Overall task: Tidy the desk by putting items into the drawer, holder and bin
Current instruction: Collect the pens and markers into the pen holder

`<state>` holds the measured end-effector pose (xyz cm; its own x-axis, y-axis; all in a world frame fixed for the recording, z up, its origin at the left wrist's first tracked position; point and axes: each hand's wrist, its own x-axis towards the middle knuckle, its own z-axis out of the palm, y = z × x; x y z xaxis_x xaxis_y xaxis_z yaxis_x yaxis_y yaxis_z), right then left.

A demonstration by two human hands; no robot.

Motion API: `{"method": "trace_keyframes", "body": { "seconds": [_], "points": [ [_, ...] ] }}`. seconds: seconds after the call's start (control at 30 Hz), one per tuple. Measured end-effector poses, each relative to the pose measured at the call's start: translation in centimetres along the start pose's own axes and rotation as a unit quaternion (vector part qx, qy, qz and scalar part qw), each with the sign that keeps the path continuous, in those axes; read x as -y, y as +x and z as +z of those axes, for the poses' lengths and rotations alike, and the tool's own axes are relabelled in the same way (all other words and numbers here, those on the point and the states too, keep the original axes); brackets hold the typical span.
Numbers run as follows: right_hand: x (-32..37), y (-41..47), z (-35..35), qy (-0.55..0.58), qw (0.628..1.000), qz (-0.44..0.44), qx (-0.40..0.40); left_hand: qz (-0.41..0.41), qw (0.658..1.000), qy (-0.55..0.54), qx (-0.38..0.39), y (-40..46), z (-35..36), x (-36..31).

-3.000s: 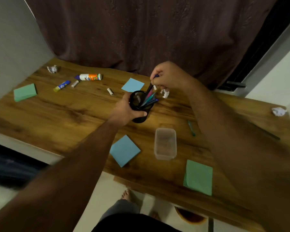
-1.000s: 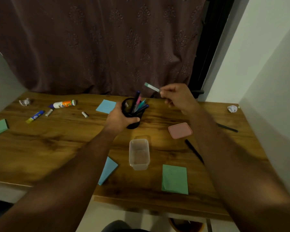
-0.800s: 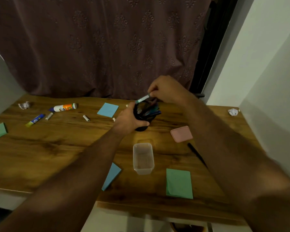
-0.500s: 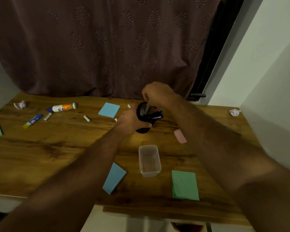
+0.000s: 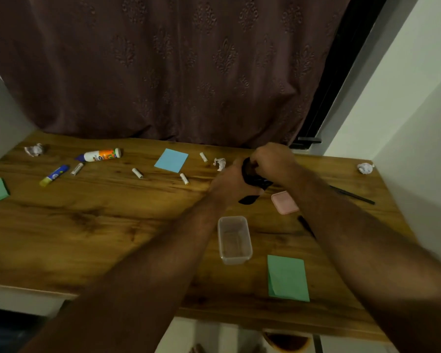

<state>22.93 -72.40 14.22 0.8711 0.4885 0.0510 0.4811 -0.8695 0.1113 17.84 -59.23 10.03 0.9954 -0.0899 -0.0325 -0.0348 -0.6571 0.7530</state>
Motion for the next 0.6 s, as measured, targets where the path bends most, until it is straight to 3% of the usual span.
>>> {"method": "trace_keyframes", "body": {
  "seconds": [0.13, 0.27, 0.6],
  "points": [
    [-2.8, -0.8, -0.4, 0.044, 0.997, 0.011, -0.055, -0.016, 1.000, 0.012, -0.013, 0.8, 1.4, -1.3],
    [-7.4, -2.2, -1.4, 0.148, 0.980, 0.086, -0.098, -0.047, 0.999, 0.012, -0.019, 2.0, 3.3, -3.1],
    [-22.6, -10.1, 5.1, 0.189, 0.948, 0.255, 0.023, -0.072, 0.995, -0.040, -0.050, 5.4, 9.8, -7.5]
  ]
}}
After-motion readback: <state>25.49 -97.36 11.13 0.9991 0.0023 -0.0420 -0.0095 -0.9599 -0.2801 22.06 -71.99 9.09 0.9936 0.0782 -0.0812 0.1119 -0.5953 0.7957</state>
